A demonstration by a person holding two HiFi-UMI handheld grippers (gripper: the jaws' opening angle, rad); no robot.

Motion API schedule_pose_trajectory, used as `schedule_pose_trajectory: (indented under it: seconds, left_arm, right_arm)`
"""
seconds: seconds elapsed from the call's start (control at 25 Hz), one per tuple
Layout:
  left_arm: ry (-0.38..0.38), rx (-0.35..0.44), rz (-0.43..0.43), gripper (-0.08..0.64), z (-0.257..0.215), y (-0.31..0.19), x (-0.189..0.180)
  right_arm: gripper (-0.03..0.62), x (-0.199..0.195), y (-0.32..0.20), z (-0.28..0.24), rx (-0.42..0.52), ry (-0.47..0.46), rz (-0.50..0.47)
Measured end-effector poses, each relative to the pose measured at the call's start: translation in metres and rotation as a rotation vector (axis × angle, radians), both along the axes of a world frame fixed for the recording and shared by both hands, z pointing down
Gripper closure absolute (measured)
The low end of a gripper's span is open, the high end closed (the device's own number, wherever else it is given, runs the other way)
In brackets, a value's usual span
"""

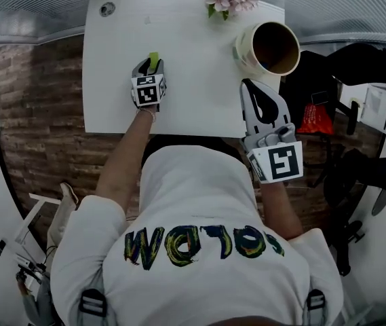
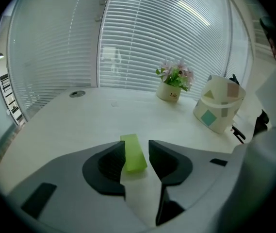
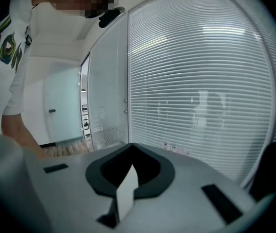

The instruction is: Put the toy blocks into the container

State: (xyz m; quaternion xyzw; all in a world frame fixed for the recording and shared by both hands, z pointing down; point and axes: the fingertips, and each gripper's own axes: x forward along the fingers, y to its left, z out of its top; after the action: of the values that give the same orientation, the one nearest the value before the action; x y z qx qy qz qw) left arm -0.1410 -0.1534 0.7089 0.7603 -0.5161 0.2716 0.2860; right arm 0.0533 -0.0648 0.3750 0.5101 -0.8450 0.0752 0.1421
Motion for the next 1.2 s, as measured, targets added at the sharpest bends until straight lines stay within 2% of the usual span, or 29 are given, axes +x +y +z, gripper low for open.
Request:
schedule_pose_trajectory:
  seconds: [0.24, 0.44, 0.96, 1.2]
  left_arm:
    - [-0.032, 0.024, -0.04, 0.396, -0.001, -0.007, -0.005]
    - [-0.051, 0.005, -0.05, 0.393, 0.008, -0.006, -0.008]
    - [-0.068, -0.033, -0.026, 0.402, 0.015, -0.004, -0.007]
    - [-0.056, 0.006, -0.024, 0.402, -0.004, -0.009, -0.009]
  right_arm:
    - [0.584, -0.001, -0.001, 0.004, -0.011, 0.002, -0.007]
    - [0.584, -0.002, -0.003, 0.007, -0.017, -0.003, -0.01]
    - [0.584, 0.0, -0.004, 0.005, -0.006, -0.01, -0.004]
    - [0.584, 0.003, -0.005, 0.0, 0.013, -0.01, 0.0]
